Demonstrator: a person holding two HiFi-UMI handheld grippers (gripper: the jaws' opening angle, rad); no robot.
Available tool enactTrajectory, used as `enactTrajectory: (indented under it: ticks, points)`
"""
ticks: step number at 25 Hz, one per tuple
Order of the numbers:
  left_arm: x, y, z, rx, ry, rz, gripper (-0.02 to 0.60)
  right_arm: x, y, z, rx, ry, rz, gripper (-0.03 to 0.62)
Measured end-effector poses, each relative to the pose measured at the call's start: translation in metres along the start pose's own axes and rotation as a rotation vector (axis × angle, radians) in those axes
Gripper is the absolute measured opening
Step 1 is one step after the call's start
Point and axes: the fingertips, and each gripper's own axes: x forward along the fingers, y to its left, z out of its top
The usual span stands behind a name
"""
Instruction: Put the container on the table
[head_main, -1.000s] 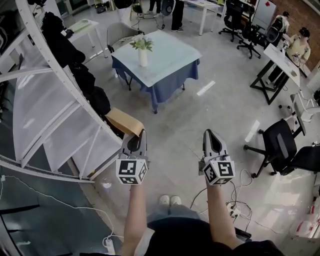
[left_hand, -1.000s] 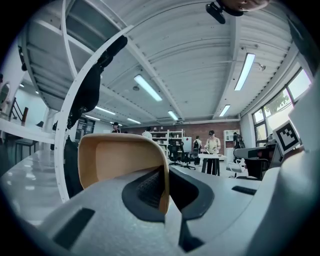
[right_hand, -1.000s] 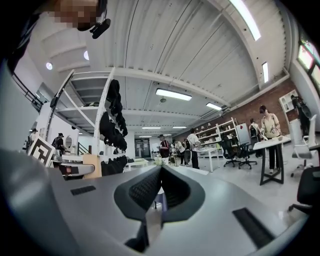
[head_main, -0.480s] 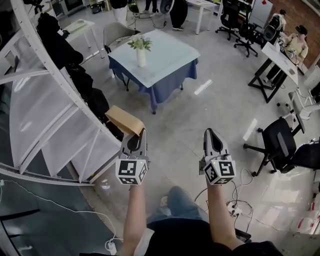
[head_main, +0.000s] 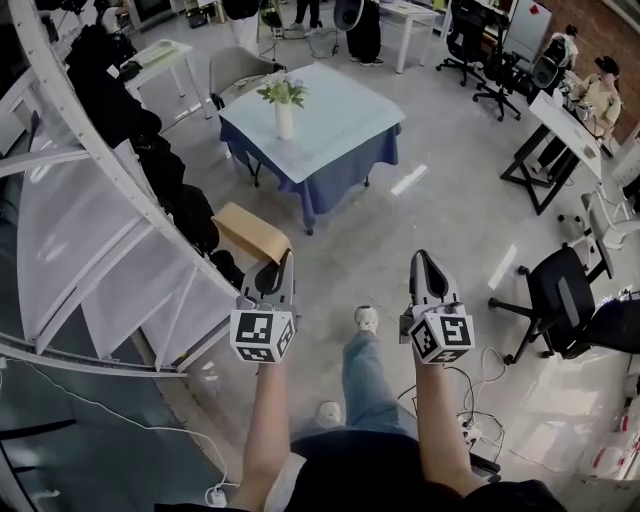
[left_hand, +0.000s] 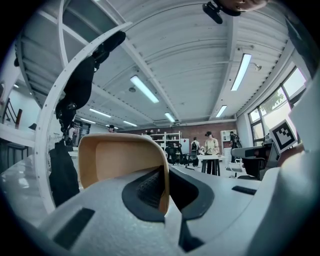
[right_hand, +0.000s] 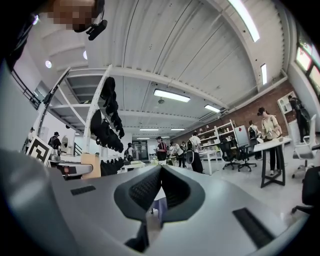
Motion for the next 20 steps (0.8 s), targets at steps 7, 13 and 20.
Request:
enactTrajectory:
  ticks: [7, 13, 20]
  points:
    - [0.062, 0.021, -0.002, 0.019, 0.001, 0.040, 0.009, 0.075, -0.032, -0.008, 0.008, 0.001, 0.043, -0.002]
    - [0.151, 0.048, -0.019, 0.000, 0.027, 0.126, 0.009, 0.180, -0.074, -0.023, 0.005, 0.033, 0.131, -0.002]
    - [0.260, 0.078, -0.018, -0.015, 0.042, 0.245, 0.009, 0.308, -0.139, -0.019, 0.017, 0.062, 0.218, -0.002]
